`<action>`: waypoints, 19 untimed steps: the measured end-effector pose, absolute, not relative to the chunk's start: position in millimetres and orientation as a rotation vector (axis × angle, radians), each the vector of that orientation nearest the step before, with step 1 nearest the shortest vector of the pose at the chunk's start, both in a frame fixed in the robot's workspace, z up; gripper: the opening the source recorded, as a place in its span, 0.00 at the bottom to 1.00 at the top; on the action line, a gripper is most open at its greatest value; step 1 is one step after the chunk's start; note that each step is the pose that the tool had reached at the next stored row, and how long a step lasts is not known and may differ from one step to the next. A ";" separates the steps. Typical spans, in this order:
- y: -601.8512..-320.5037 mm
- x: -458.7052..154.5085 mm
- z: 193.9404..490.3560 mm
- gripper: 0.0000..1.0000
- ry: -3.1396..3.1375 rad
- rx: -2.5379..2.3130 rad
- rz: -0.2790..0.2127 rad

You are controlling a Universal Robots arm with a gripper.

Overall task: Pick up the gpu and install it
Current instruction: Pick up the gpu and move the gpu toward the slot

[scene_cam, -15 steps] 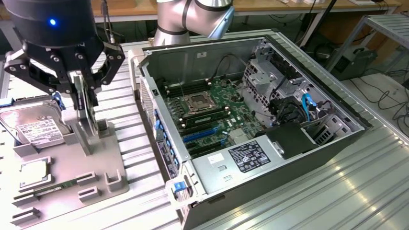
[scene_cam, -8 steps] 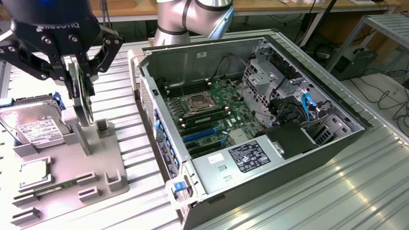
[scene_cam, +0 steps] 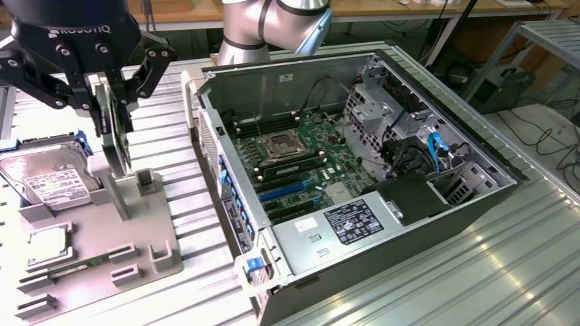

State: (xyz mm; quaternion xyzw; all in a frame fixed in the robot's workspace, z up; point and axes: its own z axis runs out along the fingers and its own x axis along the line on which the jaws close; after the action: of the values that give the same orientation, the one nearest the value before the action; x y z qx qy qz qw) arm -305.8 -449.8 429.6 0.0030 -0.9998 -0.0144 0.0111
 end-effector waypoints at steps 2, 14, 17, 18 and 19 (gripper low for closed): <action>-449.8 -305.6 429.7 0.28 -3.119 0.010 -0.045; -449.8 -291.3 429.6 0.28 -3.119 0.013 -0.045; -449.8 -287.6 429.7 0.28 -3.119 0.013 -0.045; -449.8 -286.6 429.7 0.28 -3.119 0.013 -0.045; -449.8 -285.5 429.6 0.28 -3.119 0.013 -0.045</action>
State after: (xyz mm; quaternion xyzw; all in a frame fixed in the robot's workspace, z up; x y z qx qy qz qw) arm -285.5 -449.8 429.6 0.0040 -0.9998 -0.0144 0.0111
